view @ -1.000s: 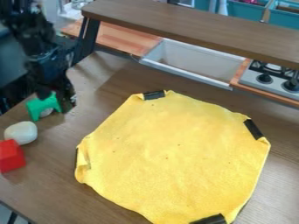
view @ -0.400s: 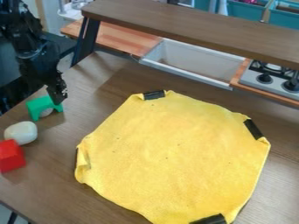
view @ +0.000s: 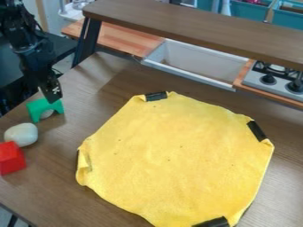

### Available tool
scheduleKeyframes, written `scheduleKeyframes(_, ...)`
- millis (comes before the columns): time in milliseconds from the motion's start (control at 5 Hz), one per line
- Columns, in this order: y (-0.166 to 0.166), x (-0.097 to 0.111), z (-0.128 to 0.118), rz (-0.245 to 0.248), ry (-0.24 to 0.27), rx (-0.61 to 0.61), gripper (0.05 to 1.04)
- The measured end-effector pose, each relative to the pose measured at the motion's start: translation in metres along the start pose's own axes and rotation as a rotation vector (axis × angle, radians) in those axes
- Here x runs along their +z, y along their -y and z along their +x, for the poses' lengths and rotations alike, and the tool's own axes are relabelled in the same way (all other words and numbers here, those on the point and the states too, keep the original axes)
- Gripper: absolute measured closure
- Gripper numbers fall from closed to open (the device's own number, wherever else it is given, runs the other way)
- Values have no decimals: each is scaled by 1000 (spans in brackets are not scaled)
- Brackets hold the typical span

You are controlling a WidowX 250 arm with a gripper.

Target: Move the green object from the table to the top left of the cloth

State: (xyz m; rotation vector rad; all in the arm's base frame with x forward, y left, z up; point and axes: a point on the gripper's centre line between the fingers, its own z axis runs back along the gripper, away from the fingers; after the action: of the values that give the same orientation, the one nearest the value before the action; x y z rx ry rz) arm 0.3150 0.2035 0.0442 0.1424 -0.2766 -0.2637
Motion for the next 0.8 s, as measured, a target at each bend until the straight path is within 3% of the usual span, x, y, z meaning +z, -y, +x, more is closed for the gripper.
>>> scheduleKeyframes(200,-4,-10,5,-52,-17,-87,82)
scheduleKeyframes(600,-12,-30,5,-1,25,-133,82)
scheduleKeyframes(800,-13,-41,0,3,5,-151,82)
